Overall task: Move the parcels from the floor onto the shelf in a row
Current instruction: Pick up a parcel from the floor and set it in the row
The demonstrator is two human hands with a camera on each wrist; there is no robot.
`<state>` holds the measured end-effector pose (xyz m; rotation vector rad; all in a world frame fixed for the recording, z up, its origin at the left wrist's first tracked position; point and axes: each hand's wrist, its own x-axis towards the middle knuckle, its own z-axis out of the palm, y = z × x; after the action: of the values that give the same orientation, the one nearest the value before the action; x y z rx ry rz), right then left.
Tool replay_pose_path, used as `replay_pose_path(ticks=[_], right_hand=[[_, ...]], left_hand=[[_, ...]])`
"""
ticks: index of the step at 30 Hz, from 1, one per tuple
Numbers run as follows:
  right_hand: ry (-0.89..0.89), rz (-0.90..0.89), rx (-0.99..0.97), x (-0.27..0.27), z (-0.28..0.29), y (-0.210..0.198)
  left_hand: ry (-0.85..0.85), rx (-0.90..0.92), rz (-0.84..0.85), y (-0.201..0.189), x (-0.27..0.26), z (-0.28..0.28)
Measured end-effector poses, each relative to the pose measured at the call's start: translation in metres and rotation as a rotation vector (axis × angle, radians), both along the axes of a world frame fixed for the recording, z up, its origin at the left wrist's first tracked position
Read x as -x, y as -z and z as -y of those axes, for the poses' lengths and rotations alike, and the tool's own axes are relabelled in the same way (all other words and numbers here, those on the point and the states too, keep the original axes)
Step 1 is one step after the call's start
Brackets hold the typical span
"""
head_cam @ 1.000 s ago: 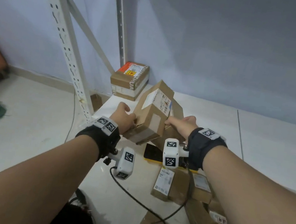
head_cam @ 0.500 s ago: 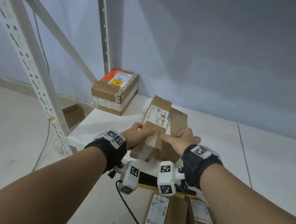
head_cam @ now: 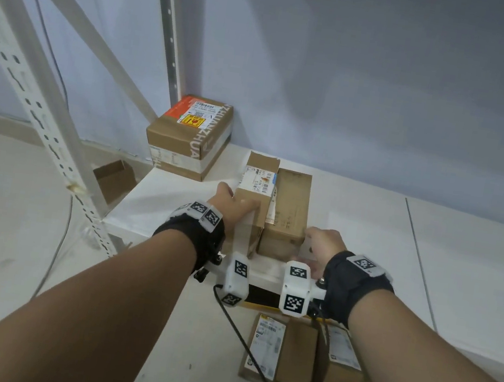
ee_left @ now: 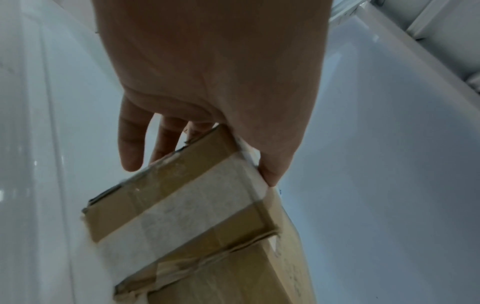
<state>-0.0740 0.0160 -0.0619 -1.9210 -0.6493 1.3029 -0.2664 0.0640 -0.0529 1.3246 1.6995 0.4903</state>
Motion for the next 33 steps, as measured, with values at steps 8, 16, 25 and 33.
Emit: replay_pose_path(ticks=[8,16,25,33], right_hand=[[-0.053,0.060,-0.186,0.021,-0.001,0.012],[-0.369,0.552,-0.463,0.029,0.014,0.019],[-0.057,0.051,-0.146,0.021,-0.003,0.018],[0.046,-0.044,-0.154,0.025,-0.024,0.030]], left_hand=[[0.095,0.080,-0.032,-0.004,0.000,-0.002],[-0.004,0.008,-0.035,-0.002,0.001,-0.008],[-0.008,-0.003,-0.050,0.000,-0.003,-0.008],[-0.015,-0.029,-0.020,0.000,-0.003,-0.011]])
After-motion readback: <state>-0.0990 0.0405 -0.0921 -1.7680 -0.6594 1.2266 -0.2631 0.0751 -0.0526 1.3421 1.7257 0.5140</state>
